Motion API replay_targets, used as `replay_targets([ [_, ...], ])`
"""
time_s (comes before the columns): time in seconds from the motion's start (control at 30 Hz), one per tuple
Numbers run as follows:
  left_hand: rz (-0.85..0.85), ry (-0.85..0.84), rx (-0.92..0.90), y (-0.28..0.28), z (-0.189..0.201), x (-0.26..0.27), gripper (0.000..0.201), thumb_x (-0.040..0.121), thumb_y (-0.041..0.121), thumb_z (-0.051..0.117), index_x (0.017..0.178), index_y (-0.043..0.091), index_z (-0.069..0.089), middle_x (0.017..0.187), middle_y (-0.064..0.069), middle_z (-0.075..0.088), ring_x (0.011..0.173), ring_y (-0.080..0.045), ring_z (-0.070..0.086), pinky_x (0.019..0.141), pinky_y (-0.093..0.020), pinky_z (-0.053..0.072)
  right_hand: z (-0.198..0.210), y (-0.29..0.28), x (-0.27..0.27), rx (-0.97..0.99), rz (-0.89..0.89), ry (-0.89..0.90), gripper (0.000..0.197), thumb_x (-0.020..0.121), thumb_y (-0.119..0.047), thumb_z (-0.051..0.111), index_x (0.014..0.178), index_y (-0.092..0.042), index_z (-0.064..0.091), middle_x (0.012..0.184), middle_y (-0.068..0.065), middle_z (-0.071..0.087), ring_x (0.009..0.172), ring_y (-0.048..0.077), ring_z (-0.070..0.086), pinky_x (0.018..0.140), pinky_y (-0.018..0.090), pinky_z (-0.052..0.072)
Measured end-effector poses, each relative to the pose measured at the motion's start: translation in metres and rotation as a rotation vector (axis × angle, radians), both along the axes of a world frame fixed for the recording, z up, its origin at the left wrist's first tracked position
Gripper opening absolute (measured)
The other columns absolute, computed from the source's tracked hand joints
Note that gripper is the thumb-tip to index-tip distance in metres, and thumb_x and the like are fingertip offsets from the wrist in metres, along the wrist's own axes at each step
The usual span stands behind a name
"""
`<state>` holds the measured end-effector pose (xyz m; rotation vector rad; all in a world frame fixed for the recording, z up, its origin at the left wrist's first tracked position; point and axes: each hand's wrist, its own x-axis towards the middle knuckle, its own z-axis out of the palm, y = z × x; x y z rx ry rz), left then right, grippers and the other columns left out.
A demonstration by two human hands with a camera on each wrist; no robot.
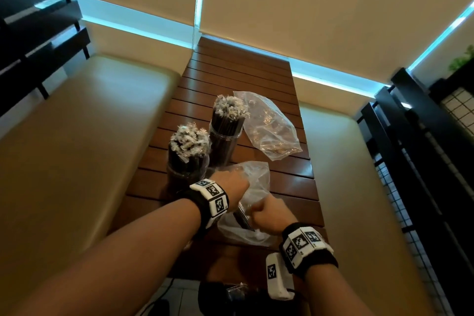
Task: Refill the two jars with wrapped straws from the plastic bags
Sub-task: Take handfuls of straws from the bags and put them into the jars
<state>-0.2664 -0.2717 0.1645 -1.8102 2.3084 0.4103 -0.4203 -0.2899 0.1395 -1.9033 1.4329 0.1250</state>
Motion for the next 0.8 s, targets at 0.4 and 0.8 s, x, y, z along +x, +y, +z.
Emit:
replay_targets([
  [0.4,-0.024,0.155,-0.129,0.017,0.018,0.015,0.03,0.089,0.006,0.057,0.116,0.016,0.051,0.114,-0.007,0.048,0.089,-0.032,0.06,0.066,-0.038,0.046,-0.075,-0.001,0.032,-0.055,0.012,0.305,0.037,0.085,-0.052,0.055,0.115,-0.031,0.058,0.119,-0.002,0.061,0.111,0.023,0.057,0.092,0.036,0.049],
  [0.8,0.154,0.156,-0.066,0.011,-0.027,0.013,0.041,0.086,0.011,0.065,0.124,0.014,0.048,0.127,-0.013,0.046,0.101,-0.04,0.062,0.079,-0.046,0.052,-0.026,-0.007,0.038,-0.296,0.339,0.407,0.035,0.083,-0.044,0.048,0.114,-0.031,0.059,0.12,-0.007,0.06,0.113,0.02,0.057,0.092,0.04,0.05],
])
